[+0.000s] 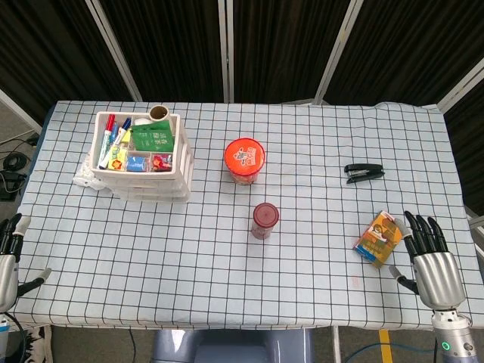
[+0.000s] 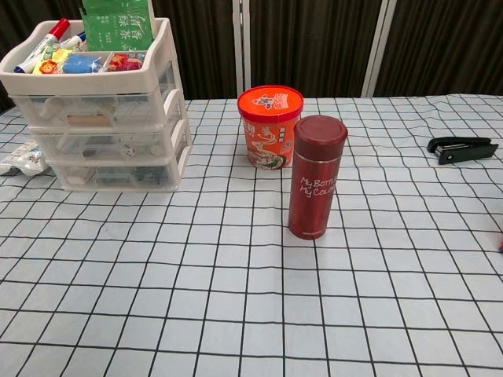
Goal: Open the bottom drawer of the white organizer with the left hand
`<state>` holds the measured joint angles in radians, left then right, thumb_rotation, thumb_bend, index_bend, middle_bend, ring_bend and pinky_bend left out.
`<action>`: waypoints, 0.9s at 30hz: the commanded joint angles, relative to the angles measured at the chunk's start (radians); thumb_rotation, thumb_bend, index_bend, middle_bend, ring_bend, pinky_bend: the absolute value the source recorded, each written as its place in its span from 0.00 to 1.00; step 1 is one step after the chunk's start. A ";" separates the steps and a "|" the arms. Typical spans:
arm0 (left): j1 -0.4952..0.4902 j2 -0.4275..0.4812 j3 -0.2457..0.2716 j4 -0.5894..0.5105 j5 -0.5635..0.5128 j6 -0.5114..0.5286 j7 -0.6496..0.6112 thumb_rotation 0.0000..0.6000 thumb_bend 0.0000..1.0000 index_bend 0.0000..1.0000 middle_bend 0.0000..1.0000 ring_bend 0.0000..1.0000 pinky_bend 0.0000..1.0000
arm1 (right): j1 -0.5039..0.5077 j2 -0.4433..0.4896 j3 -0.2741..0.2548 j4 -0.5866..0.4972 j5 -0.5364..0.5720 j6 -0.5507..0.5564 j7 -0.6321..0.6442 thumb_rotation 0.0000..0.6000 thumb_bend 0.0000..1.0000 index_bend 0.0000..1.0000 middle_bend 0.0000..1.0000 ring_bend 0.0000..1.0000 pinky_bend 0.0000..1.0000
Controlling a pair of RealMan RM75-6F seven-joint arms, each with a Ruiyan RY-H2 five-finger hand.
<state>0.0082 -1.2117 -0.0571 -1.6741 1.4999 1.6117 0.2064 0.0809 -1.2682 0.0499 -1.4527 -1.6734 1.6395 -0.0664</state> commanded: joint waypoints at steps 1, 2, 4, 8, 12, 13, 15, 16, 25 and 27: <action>0.000 -0.003 0.001 0.001 0.001 0.000 0.005 1.00 0.16 0.00 0.00 0.00 0.00 | -0.001 0.001 -0.002 -0.001 -0.002 0.001 0.001 1.00 0.05 0.06 0.00 0.00 0.00; 0.000 -0.003 0.002 0.001 0.001 0.000 0.006 1.00 0.16 0.00 0.00 0.00 0.00 | -0.001 0.002 -0.002 -0.002 -0.003 0.002 0.001 1.00 0.05 0.06 0.00 0.00 0.00; 0.000 -0.004 0.003 0.001 0.002 0.000 0.008 1.00 0.16 0.00 0.00 0.00 0.00 | -0.002 0.002 -0.003 -0.002 -0.006 0.005 0.001 1.00 0.06 0.06 0.00 0.00 0.00; 0.000 -0.004 0.005 0.001 0.007 0.000 0.004 1.00 0.16 0.00 0.00 0.00 0.00 | -0.003 0.001 -0.005 -0.005 -0.006 0.004 0.001 1.00 0.05 0.05 0.00 0.00 0.00; -0.004 -0.003 0.001 0.003 0.002 -0.005 0.000 1.00 0.16 0.00 0.00 0.00 0.00 | -0.001 -0.001 -0.003 -0.004 -0.002 -0.003 -0.004 1.00 0.05 0.04 0.00 0.00 0.00; -0.005 -0.002 0.000 0.003 -0.001 -0.008 -0.001 1.00 0.16 0.00 0.00 0.00 0.00 | 0.000 -0.001 -0.002 -0.004 -0.001 -0.004 -0.006 1.00 0.05 0.04 0.00 0.00 0.00; -0.006 -0.002 -0.001 0.003 -0.005 -0.013 -0.004 1.00 0.16 0.00 0.00 0.00 0.00 | 0.000 -0.002 -0.002 -0.003 0.002 -0.007 -0.010 1.00 0.05 0.04 0.00 0.00 0.00; -0.007 -0.001 -0.001 0.004 -0.006 -0.015 -0.005 1.00 0.16 0.00 0.00 0.00 0.00 | 0.001 -0.002 -0.002 -0.003 0.003 -0.009 -0.011 1.00 0.05 0.04 0.00 0.00 0.00; -0.013 -0.009 0.005 -0.001 0.010 -0.018 0.001 1.00 0.16 0.00 0.00 0.00 0.00 | -0.002 0.003 -0.003 -0.005 0.002 -0.004 0.000 1.00 0.06 0.04 0.00 0.00 0.00; -0.023 -0.020 0.002 0.005 0.014 -0.028 -0.004 1.00 0.17 0.00 0.00 0.00 0.00 | -0.003 0.006 -0.003 -0.006 0.001 -0.002 0.004 1.00 0.05 0.04 0.00 0.00 0.00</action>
<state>-0.0099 -1.2269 -0.0532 -1.6725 1.5114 1.5883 0.2059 0.0781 -1.2627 0.0468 -1.4584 -1.6723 1.6369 -0.0627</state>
